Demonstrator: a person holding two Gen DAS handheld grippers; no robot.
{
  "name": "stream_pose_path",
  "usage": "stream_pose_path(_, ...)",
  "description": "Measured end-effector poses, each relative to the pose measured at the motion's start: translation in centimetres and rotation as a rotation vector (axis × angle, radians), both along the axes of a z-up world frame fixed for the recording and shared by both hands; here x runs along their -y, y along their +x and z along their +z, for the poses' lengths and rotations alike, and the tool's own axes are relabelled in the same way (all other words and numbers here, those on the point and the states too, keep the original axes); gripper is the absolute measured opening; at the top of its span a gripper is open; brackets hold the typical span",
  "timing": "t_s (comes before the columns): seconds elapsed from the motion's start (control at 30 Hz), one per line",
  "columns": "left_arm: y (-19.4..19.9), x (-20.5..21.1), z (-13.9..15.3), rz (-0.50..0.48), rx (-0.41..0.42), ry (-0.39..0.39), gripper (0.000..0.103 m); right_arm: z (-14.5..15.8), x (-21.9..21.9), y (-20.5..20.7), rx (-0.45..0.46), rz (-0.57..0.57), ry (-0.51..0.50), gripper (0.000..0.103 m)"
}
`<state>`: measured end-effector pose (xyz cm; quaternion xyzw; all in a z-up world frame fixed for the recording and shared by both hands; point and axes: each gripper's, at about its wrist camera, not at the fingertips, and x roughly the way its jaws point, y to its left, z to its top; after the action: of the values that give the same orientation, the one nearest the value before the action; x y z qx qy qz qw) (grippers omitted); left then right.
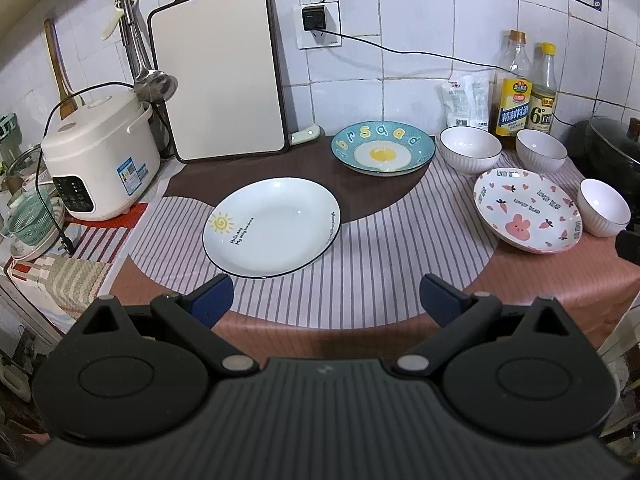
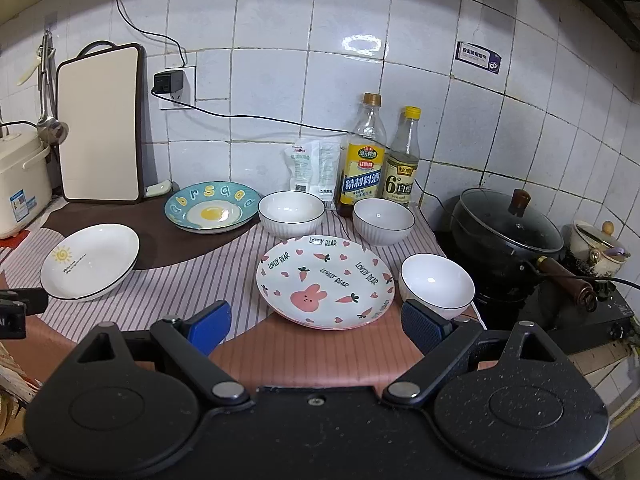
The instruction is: Organize plates and bowls
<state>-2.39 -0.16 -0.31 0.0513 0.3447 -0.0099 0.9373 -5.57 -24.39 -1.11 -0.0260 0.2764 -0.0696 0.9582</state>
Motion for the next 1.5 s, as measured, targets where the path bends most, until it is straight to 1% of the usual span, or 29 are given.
stream_pose_path(0.2,0.0,-0.2,-0.4,0.0,-0.01,-0.016,0.101,-0.7,0.0,-0.3,0.01,0.01,-0.018,0.094)
stream_pose_path(0.47,0.4,-0.6,-0.5,-0.011,-0.041,-0.045,0.101,-0.6,-0.1,-0.2,0.026,0.016,-0.022,0.094)
stream_pose_path(0.57,0.8,-1.0,-0.3,-0.024,-0.047,-0.057,0.101,-0.6,-0.2,0.1,0.016,0.012,-0.024,0.094)
stream_pose_path(0.63,1.2,-1.3,-0.1,-0.052,-0.061,-0.06,0.101,-0.6,-0.4,0.3,0.006,0.016,-0.03,0.094)
stream_pose_path(0.7,1.5,-1.7,0.2,-0.075,-0.069,-0.081,0.101,-0.6,-0.7,0.6,-0.006,0.02,-0.043,0.094)
stream_pose_path(0.77,1.9,-2.4,0.4,-0.081,-0.067,-0.098,0.101,-0.6,-1.0,0.9,-0.018,0.028,-0.049,0.094)
stream_pose_path(0.83,2.3,-3.0,0.7,-0.089,-0.066,-0.096,0.101,-0.5,-1.4,1.3,-0.023,0.036,-0.043,0.095)
stream_pose_path(0.93,3.2,-4.2,1.2,-0.088,-0.059,-0.101,0.101,-0.1,-1.8,2.1,-0.029,0.078,-0.012,0.095)
stream_pose_path(1.03,4.5,-5.9,1.5,-0.074,-0.052,-0.113,0.101,0.1,-2.7,3.3,-0.01,0.134,0.029,0.095)
stream_pose_path(1.1,5.4,-7.1,1.6,-0.056,-0.041,-0.113,0.101,-0.1,-3.4,4.1,0.032,0.179,0.053,0.095)
stream_pose_path(1.17,6.4,-8.1,1.4,-0.028,-0.024,-0.081,0.101,-0.7,-4.2,4.6,0.096,0.245,0.078,0.095)
stream_pose_path(1.2,6.8,-8.5,1.2,-0.017,-0.006,-0.065,0.101,-1.2,-4.5,5.1,0.104,0.277,0.097,0.095)
stream_pose_path(1.3,8.2,-9.8,0.3,-0.003,0.004,-0.052,0.101,-2.6,-6.0,7.4,0.068,0.339,0.155,0.094)
stream_pose_path(1.37,9.4,-10.8,-0.5,-0.001,-0.003,-0.073,0.101,-3.4,-7.2,8.7,0.063,0.375,0.193,0.094)
stream_pose_path(1.43,10.7,-11.7,-1.6,0.018,-0.029,-0.086,0.101,-4.2,-8.3,10.1,0.059,0.416,0.226,0.094)
stream_pose_path(1.5,11.9,-12.9,-2.9,0.035,-0.049,-0.108,0.099,-5.3,-9.6,11.8,0.028,0.433,0.238,0.094)
